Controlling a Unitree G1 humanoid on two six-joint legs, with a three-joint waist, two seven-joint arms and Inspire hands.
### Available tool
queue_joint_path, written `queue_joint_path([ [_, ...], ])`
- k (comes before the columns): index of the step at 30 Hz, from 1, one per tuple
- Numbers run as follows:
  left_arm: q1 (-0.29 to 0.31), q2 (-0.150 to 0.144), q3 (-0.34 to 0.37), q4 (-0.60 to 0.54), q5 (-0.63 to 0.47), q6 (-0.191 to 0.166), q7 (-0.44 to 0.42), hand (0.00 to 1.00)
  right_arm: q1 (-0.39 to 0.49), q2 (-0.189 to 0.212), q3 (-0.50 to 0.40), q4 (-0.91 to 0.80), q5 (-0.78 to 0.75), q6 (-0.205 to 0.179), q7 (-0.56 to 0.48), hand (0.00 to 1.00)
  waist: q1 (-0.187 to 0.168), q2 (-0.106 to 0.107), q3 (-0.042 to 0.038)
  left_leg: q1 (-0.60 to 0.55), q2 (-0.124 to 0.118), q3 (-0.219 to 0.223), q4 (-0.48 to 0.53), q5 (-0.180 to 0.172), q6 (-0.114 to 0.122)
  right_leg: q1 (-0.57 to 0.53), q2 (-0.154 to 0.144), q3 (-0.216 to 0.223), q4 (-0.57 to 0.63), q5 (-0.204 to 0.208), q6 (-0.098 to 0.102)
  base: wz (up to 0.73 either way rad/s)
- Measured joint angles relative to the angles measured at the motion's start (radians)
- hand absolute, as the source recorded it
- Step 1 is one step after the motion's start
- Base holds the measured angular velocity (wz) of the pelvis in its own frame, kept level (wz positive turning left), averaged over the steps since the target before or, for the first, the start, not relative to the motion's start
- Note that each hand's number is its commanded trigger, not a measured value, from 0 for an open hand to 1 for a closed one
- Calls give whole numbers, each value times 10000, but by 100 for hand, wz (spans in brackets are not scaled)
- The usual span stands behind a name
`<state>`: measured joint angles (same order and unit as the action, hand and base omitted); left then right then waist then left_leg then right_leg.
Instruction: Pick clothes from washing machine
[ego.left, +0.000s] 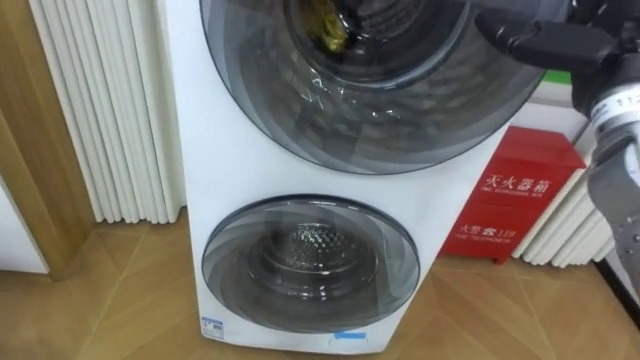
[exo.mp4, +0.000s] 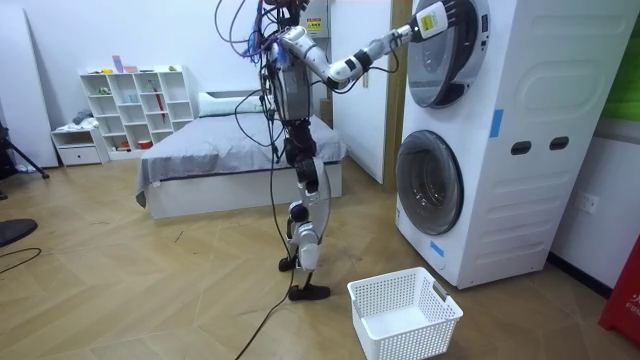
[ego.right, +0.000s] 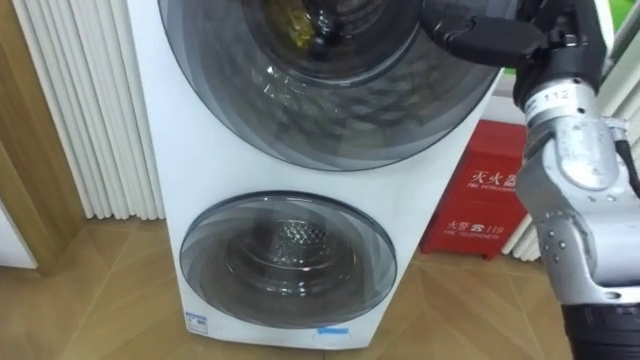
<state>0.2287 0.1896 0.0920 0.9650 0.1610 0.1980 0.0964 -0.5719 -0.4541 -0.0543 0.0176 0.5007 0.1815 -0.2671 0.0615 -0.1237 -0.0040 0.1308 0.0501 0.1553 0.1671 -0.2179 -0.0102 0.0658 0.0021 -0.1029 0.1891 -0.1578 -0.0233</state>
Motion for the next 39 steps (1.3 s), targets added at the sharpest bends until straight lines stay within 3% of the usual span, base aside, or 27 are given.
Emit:
queue_joint_path([
  [1, -42, 12, -43, 36, 6, 0, -5, 0, 18, 0, 116, -4, -10, -122, 49, 0, -17, 62, 46, -26, 31, 55, -13, -7, -12, -15, 24, 2, -1, 22, -25, -13],
  [3, -143, 76, -204, 108, 11, -1, -13, 0, 52, -1, 214, -32, -22, -232, 106, 0, -23, 82, 57, -65, 67, 58, -27, -28, -44, -46, 68, 5, 1, 35, -46, -6],
  [10, -384, 155, -388, 388, 53, 1, 120, 0, 899, 0, 328, -507, -61, -816, 262, 0, -18, 138, 20, -150, 162, 88, -19, -19, -113, -142, 175, 22, -23, 73, -108, -1],
  [15, -276, 185, -571, 376, 67, -18, 270, 0, 1483, 259, 401, 79, 129, -757, 644, 0, 16, 168, 39, -45, 140, 75, -15, -18, -113, -119, 166, 72, -30, 73, -108, -3],
  [19, -181, 186, -579, 373, 95, -18, 270, 0, 1578, 274, 647, 290, 374, -742, 758, 0, 31, 329, 80, -70, 137, 70, -8, -18, -113, -142, 168, 84, -27, 73, -108, 0],
  [24, -44, 185, -579, 366, 117, 41, 257, 0, 1577, 275, 658, 458, 412, -738, 831, 0, 82, 443, 43, -157, 139, 45, -6, -18, -113, -161, 169, 60, -40, 72, -109, 0],
  [31, -20, 183, -652, 411, 82, -35, 266, 0, 1589, 298, 714, 502, 448, -738, 895, 0, 21, 431, 33, -71, 134, 40, 20, -17, -112, -140, 161, 57, -29, 72, -110, -1],
  [39, -59, 207, -671, 403, 84, -67, 311, 0, 1969, 641, 704, -8, 376, -707, 964, 0, -46, 289, 1, -58, 141, 275, -15, -16, -114, -152, 177, 210, -33, 72, -109, -7],
])
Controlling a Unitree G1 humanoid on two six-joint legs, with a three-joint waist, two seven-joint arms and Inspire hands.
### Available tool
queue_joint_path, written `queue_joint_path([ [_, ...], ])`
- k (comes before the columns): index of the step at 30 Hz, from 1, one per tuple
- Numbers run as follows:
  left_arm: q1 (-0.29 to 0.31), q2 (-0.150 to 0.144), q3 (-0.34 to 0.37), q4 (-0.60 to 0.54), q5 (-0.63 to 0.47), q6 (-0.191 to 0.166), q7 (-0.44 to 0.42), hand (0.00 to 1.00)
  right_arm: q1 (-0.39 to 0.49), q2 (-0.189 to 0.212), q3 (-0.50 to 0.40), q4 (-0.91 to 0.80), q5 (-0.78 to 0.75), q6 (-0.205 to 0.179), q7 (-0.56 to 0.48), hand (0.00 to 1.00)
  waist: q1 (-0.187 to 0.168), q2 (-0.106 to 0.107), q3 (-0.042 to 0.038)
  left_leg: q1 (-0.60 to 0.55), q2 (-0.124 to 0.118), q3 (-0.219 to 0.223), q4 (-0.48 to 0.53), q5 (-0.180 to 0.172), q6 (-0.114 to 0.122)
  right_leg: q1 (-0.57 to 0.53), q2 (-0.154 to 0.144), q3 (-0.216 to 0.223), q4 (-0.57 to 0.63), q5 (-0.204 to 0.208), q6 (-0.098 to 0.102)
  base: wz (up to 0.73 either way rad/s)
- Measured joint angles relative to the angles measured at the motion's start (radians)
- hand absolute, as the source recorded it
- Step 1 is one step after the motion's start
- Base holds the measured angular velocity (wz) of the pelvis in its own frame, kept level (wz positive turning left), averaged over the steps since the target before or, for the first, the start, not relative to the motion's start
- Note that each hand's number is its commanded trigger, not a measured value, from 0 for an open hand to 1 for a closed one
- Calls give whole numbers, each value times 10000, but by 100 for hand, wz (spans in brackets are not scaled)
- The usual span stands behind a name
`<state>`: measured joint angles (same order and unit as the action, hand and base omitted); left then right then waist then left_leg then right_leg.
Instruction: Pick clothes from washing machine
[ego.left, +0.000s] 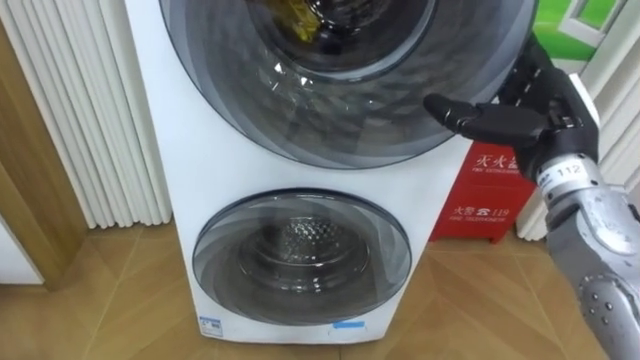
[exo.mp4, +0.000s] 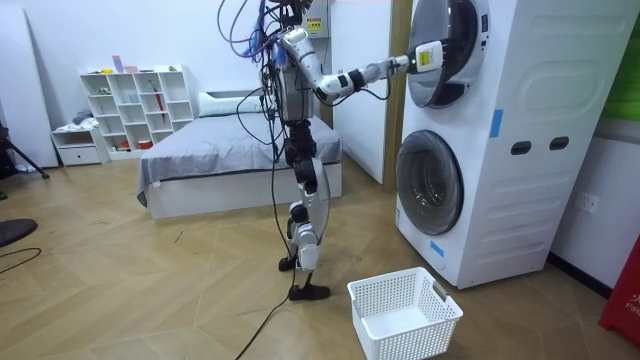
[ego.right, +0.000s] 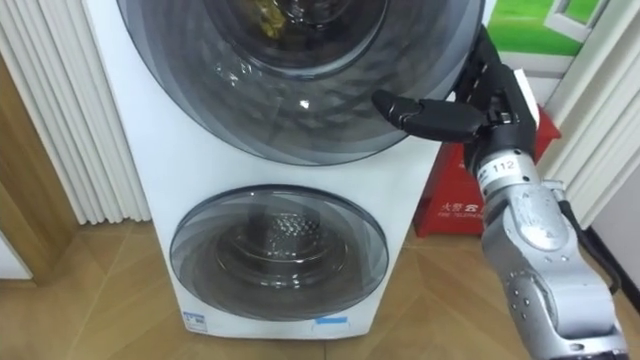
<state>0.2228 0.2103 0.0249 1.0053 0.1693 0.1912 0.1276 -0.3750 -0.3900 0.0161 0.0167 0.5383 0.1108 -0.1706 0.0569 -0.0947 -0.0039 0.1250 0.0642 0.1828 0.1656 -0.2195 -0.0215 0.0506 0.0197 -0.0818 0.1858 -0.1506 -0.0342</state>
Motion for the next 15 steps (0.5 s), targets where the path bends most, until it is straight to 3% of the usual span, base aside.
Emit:
queue_joint_path([
  [4, -53, 36, -206, 3, 3, -32, 2, 0, 720, 0, 0, -870, -405, -1, -9, 0, -30, -100, 3, 1, -1, 51, 0, -1, 1, -19, 6, 46, -11, 0, 0, -4],
  [11, -128, 24, -296, 54, 11, -245, -56, 0, 851, 12, -32, -1497, -321, 183, -3, 0, -105, -77, -13, -68, 8, 76, 14, 0, 0, -188, 27, 125, 40, 19, -14, -3],
  [15, -80, -20, -283, 113, 10, -250, -78, 0, 861, 12, -37, -2063, -178, 246, 2, 0, -268, 28, -73, -152, 10, 73, 1, 0, 0, -319, 29, 146, 87, 21, -18, -3],
])
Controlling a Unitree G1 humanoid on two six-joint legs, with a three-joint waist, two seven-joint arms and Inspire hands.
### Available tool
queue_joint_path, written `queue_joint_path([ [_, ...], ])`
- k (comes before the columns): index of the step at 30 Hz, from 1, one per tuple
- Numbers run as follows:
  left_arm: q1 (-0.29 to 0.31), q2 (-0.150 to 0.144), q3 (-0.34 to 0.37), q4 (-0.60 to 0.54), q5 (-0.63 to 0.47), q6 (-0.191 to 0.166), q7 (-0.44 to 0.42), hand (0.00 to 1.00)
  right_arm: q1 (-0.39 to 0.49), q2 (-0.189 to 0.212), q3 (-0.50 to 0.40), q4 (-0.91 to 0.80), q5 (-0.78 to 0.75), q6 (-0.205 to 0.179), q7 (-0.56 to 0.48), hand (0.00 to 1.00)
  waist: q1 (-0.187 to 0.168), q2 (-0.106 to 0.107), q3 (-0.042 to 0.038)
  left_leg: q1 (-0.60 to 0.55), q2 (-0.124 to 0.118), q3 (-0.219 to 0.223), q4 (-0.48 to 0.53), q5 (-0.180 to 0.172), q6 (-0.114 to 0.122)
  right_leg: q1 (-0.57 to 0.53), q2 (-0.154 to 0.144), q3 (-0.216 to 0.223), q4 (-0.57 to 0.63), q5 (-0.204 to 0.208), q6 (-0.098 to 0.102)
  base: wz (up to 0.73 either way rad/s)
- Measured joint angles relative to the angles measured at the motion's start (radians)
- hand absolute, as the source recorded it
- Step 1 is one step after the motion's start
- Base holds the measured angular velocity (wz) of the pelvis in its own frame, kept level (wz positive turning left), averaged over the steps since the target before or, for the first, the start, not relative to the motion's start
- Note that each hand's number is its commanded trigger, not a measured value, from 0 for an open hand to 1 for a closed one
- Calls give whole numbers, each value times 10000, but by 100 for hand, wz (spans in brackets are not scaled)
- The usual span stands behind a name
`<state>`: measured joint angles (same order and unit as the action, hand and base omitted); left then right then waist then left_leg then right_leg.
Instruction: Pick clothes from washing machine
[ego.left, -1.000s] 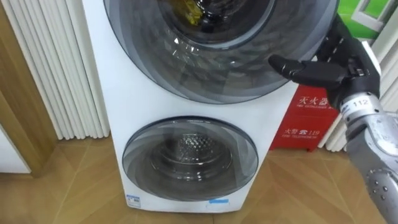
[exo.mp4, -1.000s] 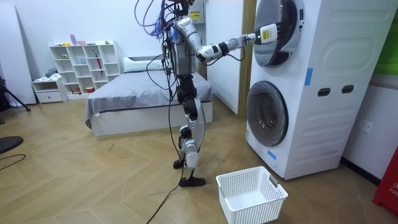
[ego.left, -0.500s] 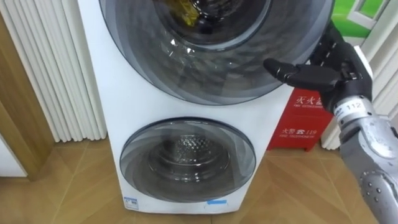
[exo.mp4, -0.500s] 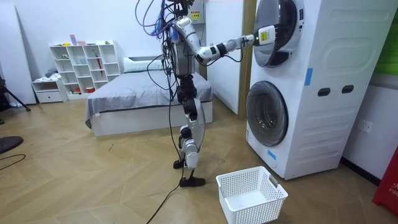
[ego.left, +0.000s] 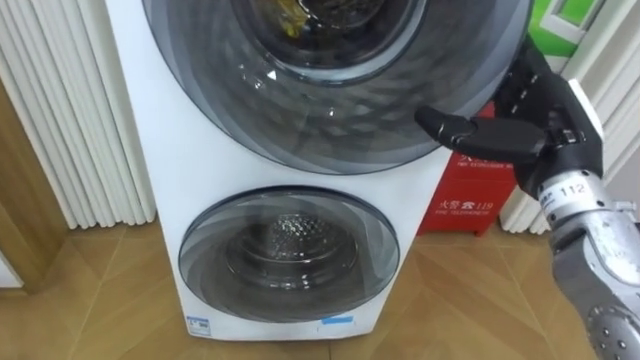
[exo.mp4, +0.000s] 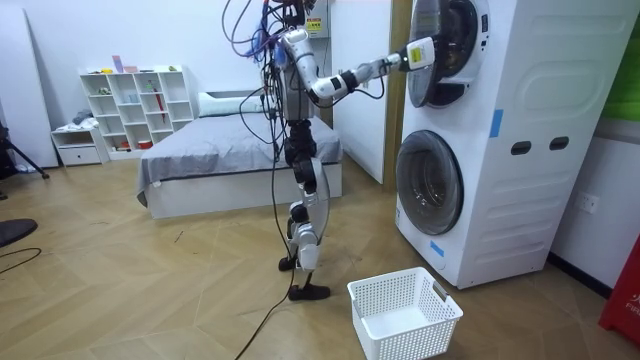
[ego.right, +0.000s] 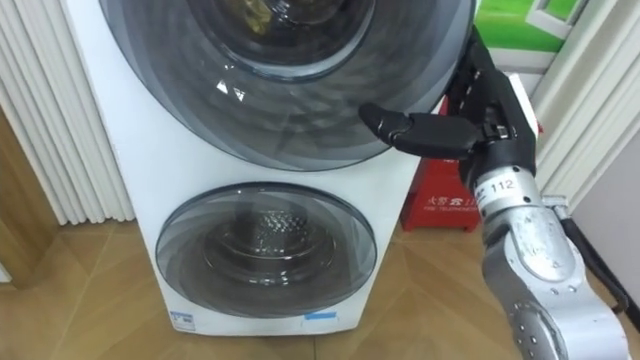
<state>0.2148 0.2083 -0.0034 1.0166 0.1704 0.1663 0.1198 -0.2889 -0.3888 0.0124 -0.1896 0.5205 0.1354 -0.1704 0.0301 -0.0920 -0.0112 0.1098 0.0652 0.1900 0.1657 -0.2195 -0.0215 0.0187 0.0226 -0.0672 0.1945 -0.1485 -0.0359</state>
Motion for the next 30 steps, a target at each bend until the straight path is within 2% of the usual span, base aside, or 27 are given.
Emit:
queue_joint_path([
  [2, -5, -16, 3, 210, 9, -118, -18, 0, 304, 0, -63, -610, -25, 1, 6, 0, 5, 86, -52, 27, 2, -1, -1, 0, 0, 8, 2, 12, 2, 0, 0, -6],
  [7, -21, -20, -19, 670, -18, -362, -145, 0, 844, 2, -63, -1427, -456, -31, 524, 0, -115, 125, -46, 102, 8, -12, -3, 0, 0, 29, 6, 94, 44, 1, -1, -6],
  [12, -11, -40, -108, 934, -56, -438, -151, 0, 1414, 28, -73, -2094, -534, -51, 1132, 0, -292, 92, -20, 140, 2, 8, -18, -1, 1, 30, 4, 93, 97, 1, -2, 0],
  [17, -87, -35, -119, 1027, -28, -434, -147, 0, 1970, 70, -70, -2608, -525, -96, 1856, 0, -310, 8, 58, 183, 4, 16, -31, -16, -10, 81, 21, 136, 98, 2, -3, 0],
  [20, -97, -24, -224, 1022, -71, -445, -135, 0, 2032, 78, -48, -2625, -444, -129, 2185, 0, -314, -33, 53, 194, 3, 19, -17, -17, -9, 102, 23, 136, 97, 5, -2, 0],
  [26, -74, 72, -494, 1027, -113, -563, -131, 0, 2042, 339, 83, -2625, -152, -135, 2836, 0, -280, -33, 63, 241, 65, 123, -42, -47, -39, 144, 136, 324, 72, 42, -1, -4],
  [30, -55, 62, -584, 1026, -176, -608, -146, 0, 2059, 461, 101, -2628, -157, -136, 3296, 0, -274, 50, 109, 238, 111, 128, -46, -74, -69, 143, 175, 342, 71, 44, -5, 0],
])
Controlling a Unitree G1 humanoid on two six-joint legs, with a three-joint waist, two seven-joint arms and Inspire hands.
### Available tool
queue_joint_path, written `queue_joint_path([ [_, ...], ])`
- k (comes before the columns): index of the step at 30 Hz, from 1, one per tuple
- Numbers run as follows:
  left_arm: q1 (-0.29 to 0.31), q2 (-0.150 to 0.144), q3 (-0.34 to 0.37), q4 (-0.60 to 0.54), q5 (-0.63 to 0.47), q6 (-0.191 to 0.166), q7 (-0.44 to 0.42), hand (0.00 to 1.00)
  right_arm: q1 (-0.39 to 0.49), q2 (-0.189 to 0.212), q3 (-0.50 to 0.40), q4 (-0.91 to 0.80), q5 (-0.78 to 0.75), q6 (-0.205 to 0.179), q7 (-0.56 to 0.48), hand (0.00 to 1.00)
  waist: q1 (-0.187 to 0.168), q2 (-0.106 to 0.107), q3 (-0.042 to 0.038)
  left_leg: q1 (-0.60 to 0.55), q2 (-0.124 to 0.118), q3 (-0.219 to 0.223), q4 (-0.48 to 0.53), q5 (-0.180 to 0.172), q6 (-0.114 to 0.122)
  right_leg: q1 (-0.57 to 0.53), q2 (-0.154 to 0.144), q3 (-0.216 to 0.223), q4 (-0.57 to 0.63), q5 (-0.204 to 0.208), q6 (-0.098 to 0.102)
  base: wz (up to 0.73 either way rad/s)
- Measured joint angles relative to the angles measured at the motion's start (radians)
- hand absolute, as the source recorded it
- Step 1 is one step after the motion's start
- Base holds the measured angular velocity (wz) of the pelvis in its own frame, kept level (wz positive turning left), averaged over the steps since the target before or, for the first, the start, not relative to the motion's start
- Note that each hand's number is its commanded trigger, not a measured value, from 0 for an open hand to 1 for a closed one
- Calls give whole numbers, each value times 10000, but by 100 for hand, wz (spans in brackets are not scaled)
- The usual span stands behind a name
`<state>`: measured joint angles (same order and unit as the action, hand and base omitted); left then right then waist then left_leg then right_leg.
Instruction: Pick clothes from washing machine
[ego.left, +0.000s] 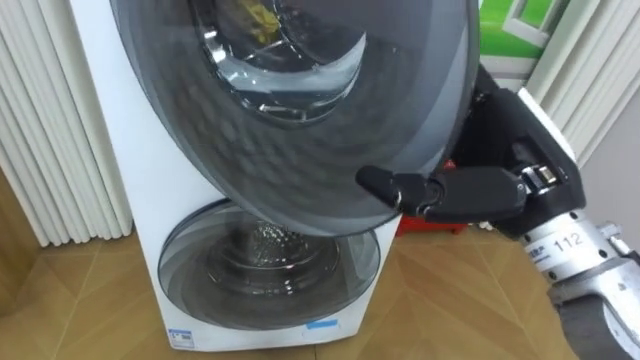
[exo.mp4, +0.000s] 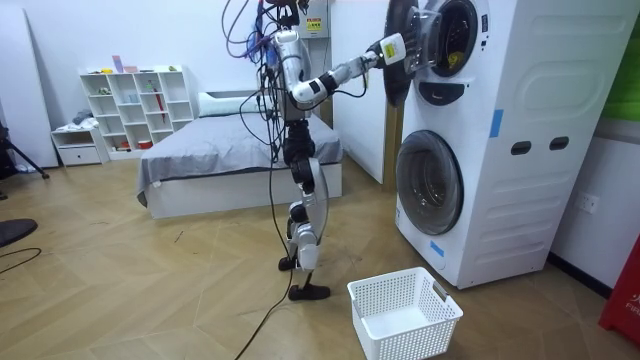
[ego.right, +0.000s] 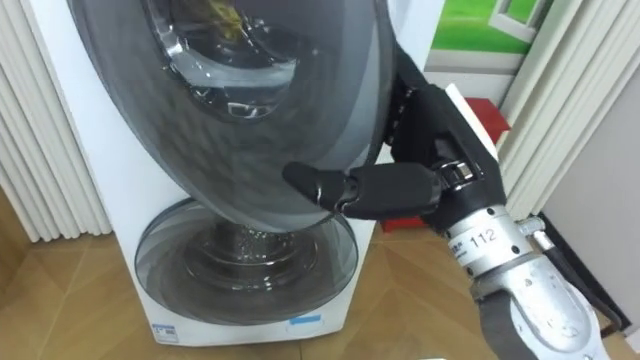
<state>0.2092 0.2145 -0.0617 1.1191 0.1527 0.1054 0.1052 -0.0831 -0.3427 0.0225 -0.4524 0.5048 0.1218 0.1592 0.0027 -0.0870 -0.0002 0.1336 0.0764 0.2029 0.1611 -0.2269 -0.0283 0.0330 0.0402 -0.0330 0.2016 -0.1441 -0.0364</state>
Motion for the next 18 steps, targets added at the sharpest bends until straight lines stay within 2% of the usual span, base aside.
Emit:
queue_joint_path([
  [2, 5, 0, -76, 0, -51, -41, -7, 0, 130, 12, 52, -106, 8, -3, 279, 0, -6, 87, 28, -20, 2, -5, -25, -1, -1, -15, 2, -15, 0, 0, 0, 0],
  [7, 9, -14, -200, 18, -50, -138, -9, 0, 300, 54, 169, -321, 5, -17, 817, 0, 7, 182, -36, -23, -3, 16, -72, 0, 0, -51, 5, -8, 6, 0, 0, 0],
  [12, -71, -15, -202, 12, -46, -246, -7, 0, 299, 322, 275, -323, 20, -17, 1222, 0, 18, 180, -60, -57, -3, 23, -8, -1, 0, -78, -1, -11, 22, 5, -9, 0],
  [18, -245, -13, -209, 21, -40, -246, -15, 0, 295, 443, 382, -386, 17, -17, 2083, 0, 70, 150, -84, -121, 0, 13, 29, 0, -1, -125, -18, -83, 29, 24, -40, 0],
])
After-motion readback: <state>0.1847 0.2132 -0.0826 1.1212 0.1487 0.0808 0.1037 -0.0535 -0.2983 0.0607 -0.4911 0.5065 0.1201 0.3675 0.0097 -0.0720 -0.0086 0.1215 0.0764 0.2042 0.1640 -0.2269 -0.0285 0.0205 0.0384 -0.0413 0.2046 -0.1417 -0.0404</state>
